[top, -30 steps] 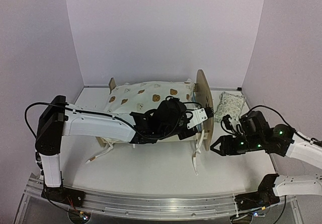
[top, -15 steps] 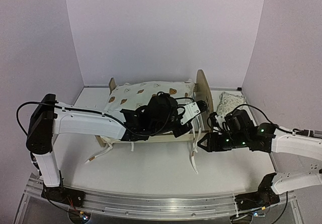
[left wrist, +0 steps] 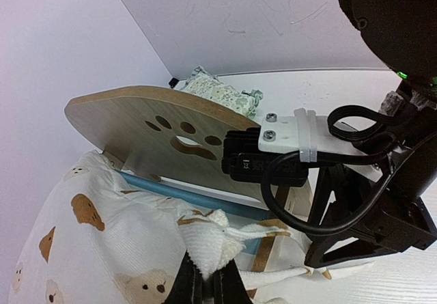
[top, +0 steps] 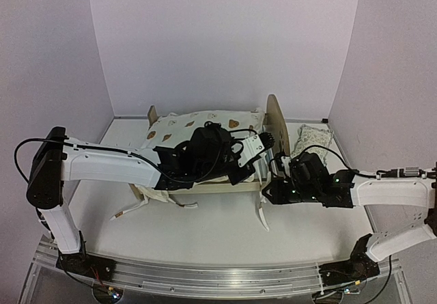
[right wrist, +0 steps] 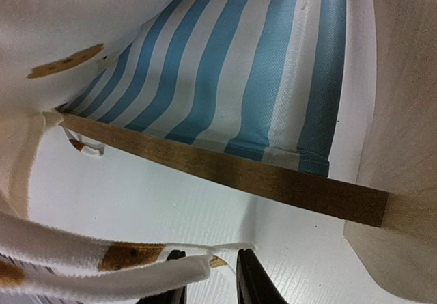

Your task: Set up the pet bed

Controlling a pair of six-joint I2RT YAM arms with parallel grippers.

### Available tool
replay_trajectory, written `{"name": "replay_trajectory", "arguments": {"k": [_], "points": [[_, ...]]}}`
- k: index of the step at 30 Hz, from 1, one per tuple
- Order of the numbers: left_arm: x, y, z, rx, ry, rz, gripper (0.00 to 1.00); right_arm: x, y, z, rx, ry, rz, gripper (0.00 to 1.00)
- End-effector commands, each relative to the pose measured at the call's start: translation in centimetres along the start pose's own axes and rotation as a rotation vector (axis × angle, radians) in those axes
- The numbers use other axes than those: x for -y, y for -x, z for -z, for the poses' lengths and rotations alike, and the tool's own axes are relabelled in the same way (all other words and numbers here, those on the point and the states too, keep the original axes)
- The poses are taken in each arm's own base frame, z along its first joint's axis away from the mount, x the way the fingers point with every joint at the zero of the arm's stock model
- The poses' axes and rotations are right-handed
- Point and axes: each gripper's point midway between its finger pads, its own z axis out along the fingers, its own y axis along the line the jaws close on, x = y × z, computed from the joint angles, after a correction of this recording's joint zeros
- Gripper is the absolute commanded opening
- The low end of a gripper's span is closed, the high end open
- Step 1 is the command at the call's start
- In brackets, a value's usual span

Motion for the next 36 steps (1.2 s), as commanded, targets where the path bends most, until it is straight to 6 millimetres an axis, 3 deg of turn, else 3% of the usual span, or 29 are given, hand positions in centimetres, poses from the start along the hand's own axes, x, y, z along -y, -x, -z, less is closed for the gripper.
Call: {"name": "replay_trajectory", "arguments": {"k": [1, 9, 15, 25, 32, 36], "points": [[-1.8, 3.5, 1.7, 0.11, 0.027, 0.036, 0.0, -1.0, 2.0, 0.1, 0.071, 0.009, 0.014, 0.21], [-2.0, 3.5, 1.6, 0.117, 0.03, 0.041, 0.0, -1.5, 2.8, 1.2, 0.104, 0.027, 0.034, 0.0], [-2.2, 3.3, 1.5, 0.11, 0.038, 0.043, 0.0, -2.0, 4.3, 3.6, 0.105, 0.009, 0.088, 0.0], [-2.0, 3.4, 1.5, 0.108, 0.024, 0.055, 0.0, -3.9, 10.1, 8.0, 0.231, -0.034, 0.227, 0.0], [-1.7, 3.0, 1.3, 0.089, 0.01, 0.063, 0.0, -4.3, 14.1, 9.1, 0.309, -0.137, 0.328, 0.0], [-1.5, 2.8, 1.1, 0.082, 0.002, 0.069, 0.0, -3.9, 15.1, 9.1, 0.325, -0.198, 0.358, 0.0]]}}
